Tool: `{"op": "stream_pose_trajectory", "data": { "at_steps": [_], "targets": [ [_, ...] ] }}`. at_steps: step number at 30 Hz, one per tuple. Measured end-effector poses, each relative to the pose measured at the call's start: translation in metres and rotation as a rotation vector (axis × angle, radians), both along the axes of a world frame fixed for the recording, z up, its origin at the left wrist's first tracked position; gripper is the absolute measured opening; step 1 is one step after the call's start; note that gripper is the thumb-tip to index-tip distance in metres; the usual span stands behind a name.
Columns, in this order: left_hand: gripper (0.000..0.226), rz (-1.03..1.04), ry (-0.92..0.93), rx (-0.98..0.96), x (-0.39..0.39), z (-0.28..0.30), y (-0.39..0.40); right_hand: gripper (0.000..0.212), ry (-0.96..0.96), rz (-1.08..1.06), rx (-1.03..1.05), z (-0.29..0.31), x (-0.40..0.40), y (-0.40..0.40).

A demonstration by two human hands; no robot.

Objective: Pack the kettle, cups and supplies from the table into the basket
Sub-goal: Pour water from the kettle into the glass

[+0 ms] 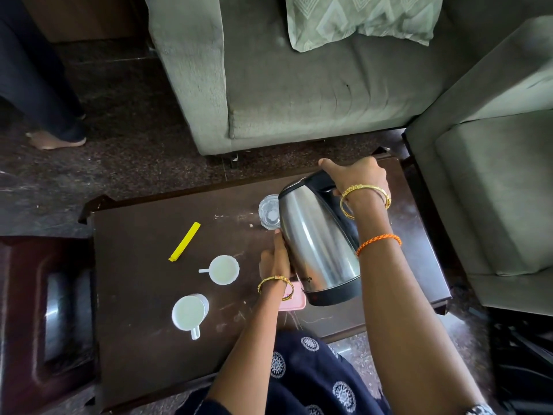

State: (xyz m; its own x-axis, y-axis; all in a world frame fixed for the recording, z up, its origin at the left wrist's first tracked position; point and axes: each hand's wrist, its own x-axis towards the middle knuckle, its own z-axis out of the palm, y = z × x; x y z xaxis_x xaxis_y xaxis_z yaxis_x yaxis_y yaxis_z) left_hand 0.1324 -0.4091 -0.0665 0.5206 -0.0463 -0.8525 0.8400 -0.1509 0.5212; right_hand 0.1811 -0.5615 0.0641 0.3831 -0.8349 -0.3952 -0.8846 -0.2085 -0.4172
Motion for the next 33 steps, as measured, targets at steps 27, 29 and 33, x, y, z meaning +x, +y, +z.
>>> {"op": "stream_pose_trajectory", "data": {
  "at_steps": [27,29,33],
  "targets": [
    [0.059,-0.064,-0.034,-0.052,-0.002,-0.009,0.007,0.059,-0.218,-0.126,0.318,0.002,-0.088,0.036],
    [0.058,-0.089,-0.054,-0.044,-0.003,-0.005,0.007,0.056,-0.252,-0.131,0.322,0.006,-0.100,0.042],
    [0.055,-0.090,-0.060,-0.040,-0.007,0.006,0.009,0.048,-0.248,-0.140,0.289,0.015,-0.116,0.053]
  ]
}}
